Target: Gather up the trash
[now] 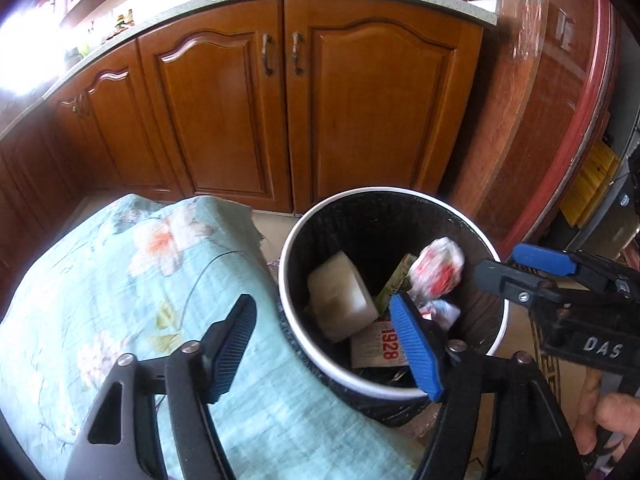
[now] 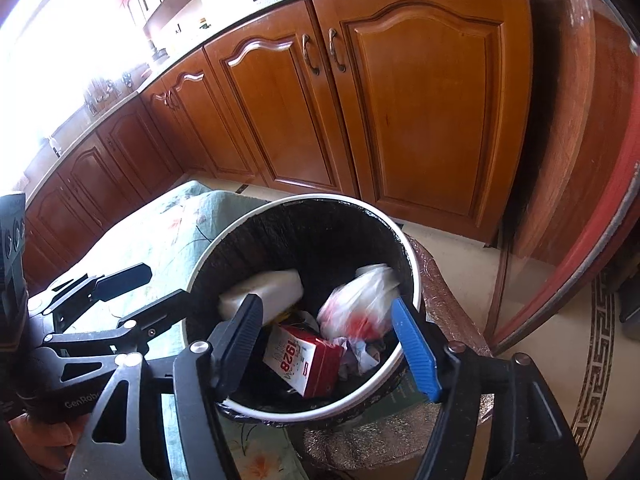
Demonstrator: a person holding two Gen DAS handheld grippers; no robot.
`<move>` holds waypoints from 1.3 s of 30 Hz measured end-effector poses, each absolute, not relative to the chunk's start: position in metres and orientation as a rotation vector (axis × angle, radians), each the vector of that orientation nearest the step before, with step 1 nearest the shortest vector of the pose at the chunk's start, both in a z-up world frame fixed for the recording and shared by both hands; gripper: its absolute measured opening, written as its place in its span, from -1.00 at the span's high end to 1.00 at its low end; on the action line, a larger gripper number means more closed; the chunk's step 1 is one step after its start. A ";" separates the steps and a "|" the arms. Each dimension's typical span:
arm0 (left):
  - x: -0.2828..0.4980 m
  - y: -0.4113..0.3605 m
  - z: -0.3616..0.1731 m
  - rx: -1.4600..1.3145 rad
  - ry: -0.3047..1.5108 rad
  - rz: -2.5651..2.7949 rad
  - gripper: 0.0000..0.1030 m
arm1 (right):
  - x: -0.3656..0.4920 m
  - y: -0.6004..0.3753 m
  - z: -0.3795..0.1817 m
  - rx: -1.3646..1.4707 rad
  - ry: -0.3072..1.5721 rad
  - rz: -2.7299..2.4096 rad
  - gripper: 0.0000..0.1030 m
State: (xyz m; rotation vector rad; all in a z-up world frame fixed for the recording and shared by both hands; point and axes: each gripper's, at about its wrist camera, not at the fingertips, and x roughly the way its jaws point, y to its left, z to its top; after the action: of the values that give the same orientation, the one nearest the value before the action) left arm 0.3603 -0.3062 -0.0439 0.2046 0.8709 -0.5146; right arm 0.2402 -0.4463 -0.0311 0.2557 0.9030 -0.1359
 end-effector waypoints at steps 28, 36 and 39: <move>0.108 -0.117 -0.010 0.068 0.337 -0.223 -0.99 | 0.077 -0.280 0.026 0.071 0.309 -0.151 -1.00; 0.083 -0.106 -0.035 0.101 0.327 -0.146 -0.99 | 0.077 -0.273 -0.008 0.082 0.331 -0.168 -1.00; 0.085 -0.107 -0.042 0.100 0.351 -0.142 -0.99 | 0.078 -0.272 -0.016 0.074 0.351 -0.180 -1.00</move>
State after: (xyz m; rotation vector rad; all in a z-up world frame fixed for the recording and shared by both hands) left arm 0.0853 -0.1070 -0.0422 0.0995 0.3505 -0.1418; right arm 0.0778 -0.2719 -0.0162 0.0739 0.3510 -0.1801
